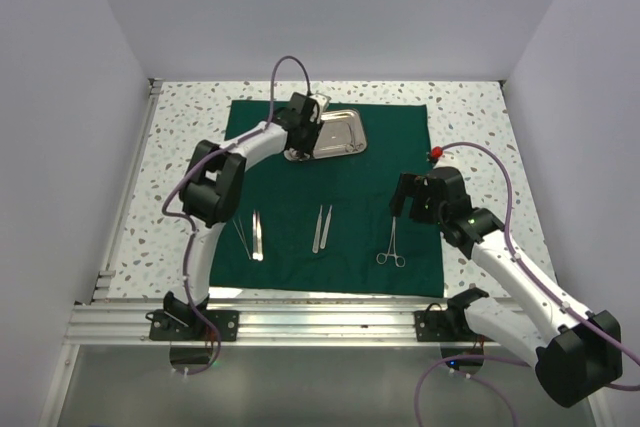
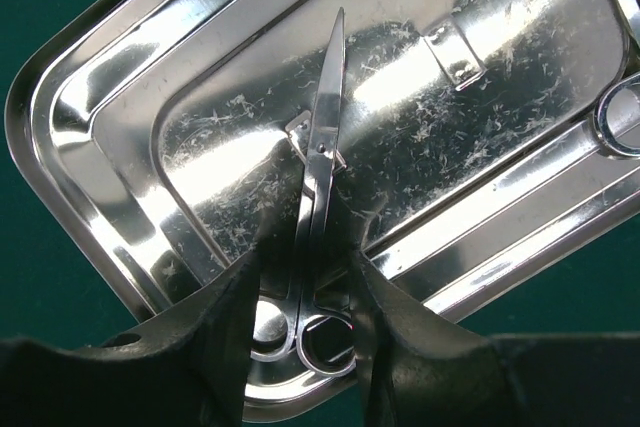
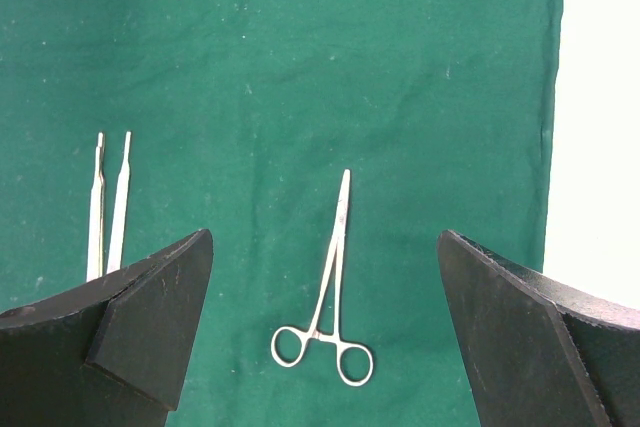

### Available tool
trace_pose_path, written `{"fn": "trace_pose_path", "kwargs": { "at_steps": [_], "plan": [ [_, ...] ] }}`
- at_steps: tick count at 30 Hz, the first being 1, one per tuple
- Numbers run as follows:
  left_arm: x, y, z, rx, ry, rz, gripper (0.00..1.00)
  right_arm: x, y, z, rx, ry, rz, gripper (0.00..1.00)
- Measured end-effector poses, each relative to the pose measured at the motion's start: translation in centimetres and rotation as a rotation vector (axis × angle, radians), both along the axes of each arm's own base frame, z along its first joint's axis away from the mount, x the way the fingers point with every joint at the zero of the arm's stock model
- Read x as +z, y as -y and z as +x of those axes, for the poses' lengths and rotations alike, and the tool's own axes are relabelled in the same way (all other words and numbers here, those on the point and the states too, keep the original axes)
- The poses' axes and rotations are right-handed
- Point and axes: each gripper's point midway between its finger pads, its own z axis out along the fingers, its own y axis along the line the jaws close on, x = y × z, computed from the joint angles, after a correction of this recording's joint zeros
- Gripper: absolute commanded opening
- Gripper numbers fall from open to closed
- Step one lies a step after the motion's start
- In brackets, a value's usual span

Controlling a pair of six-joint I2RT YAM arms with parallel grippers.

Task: Open and lay out the surgical kit
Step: Pick up the medical item from the container.

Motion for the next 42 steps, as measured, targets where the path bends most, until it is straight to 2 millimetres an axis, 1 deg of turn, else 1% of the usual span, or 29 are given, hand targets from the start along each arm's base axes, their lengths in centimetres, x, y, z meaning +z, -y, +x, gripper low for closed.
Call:
{"fn": "trace_pose_path", "kwargs": {
  "at_steps": [6,13,15,18,19,20,30,35,38,40,41,42],
  "plan": [
    [0.0,0.3,0.8,-0.005,0.007,0.007,0.41,0.0,0.0,0.0,0.000,0.000,0.000,0.99],
    [-0.1,0.9,2.1,-0.007,0.001,0.017,0.21,0.0,0.0,0.0,0.000,0.000,0.000,0.98],
    [-0.1,1.1,2.4,-0.007,-0.002,0.018,0.17,-0.1,0.0,0.0,0.000,-0.003,-0.001,0.99],
    [-0.2,1.2,2.6,-0.009,-0.001,0.012,0.08,-0.3,0.0,0.1,0.000,-0.008,-0.004,0.98],
    [-0.2,1.3,2.6,-0.009,0.001,0.010,0.03,-0.3,0.0,0.1,0.000,-0.010,-0.004,0.98],
    [-0.2,1.3,2.7,-0.010,0.002,0.008,0.00,-0.3,0.0,0.1,0.001,-0.010,-0.004,0.98],
    [0.1,1.7,3.0,-0.016,0.017,-0.014,0.00,-0.3,-0.2,0.0,0.008,-0.010,0.003,0.98],
    [0.5,2.2,2.5,-0.019,0.007,-0.059,0.00,-0.3,-0.2,0.0,0.008,-0.010,0.003,0.98],
    [1.6,2.5,2.0,-0.009,0.006,-0.104,0.00,-0.2,-0.2,0.0,0.008,-0.009,0.004,0.98],
    [2.9,2.6,1.4,-0.002,0.013,-0.137,0.00,-0.2,-0.2,0.0,0.008,-0.008,0.004,0.99],
    [4.4,2.9,1.1,0.002,0.028,-0.170,0.00,-0.2,-0.2,0.0,0.008,-0.008,0.005,0.98],
    [5.1,2.9,1.1,0.002,0.039,-0.184,0.00,-0.2,-0.2,0.0,0.009,-0.008,0.004,0.98]
  ]
}}
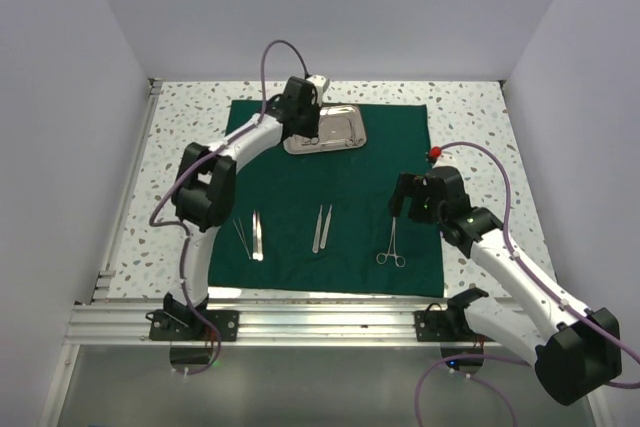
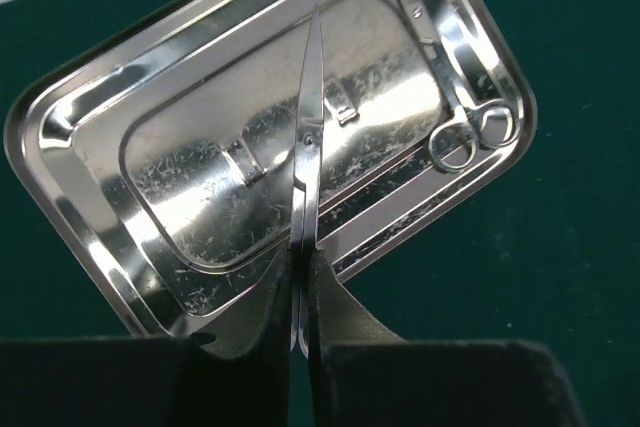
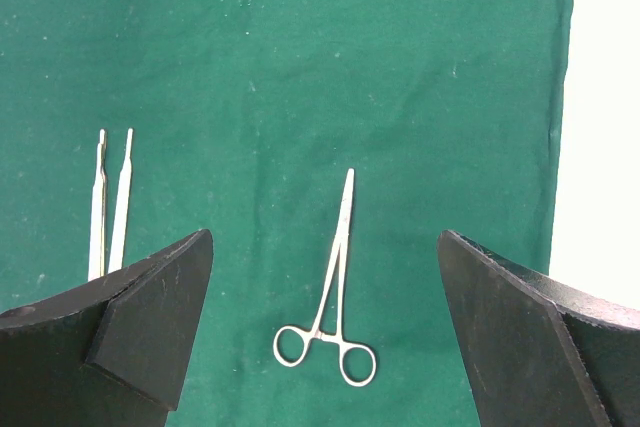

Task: Open and lay out the surgical kit
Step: Pick up the medical item from the container, then place the medical item in the surgical kit.

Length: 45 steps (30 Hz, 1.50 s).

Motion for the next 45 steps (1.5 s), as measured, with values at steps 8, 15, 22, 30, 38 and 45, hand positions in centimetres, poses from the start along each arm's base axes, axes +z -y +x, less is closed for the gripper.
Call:
{"fn": "trace_pose_path", "kwargs": {
  "at_steps": [8,15,22,30,38,45],
  "plan": [
    [8.5,1.5,-2.2,0.033,0.129,-0.198,0.00,0.0,0.0,0.0,0.000,0.000,0.001,0.98],
    [6.3,6.6,-11.1,0.054,0.073,-0.269,0.00,1.7,1.1,0.0,-0.052,0.068,-0.001,0.98],
    [2.3,11.0,-19.1,0.104,0.012,-0.269,0.00,5.4,4.1,-1.1,-0.197,0.242,0.024,0.98],
    [2.3,16.9,-26.3,0.138,0.013,-0.316,0.00,6.2,5.7,-1.2,-0.280,0.283,0.015,0.98],
    [0.1,19.3,-30.4,0.195,-0.016,-0.258,0.00,5.4,5.9,-1.5,-0.286,0.250,-0.005,0.99],
    [-0.9,19.0,-30.4,0.211,-0.029,-0.222,0.22,5.7,6.0,-1.7,-0.287,0.261,0.002,0.98]
  ]
}}
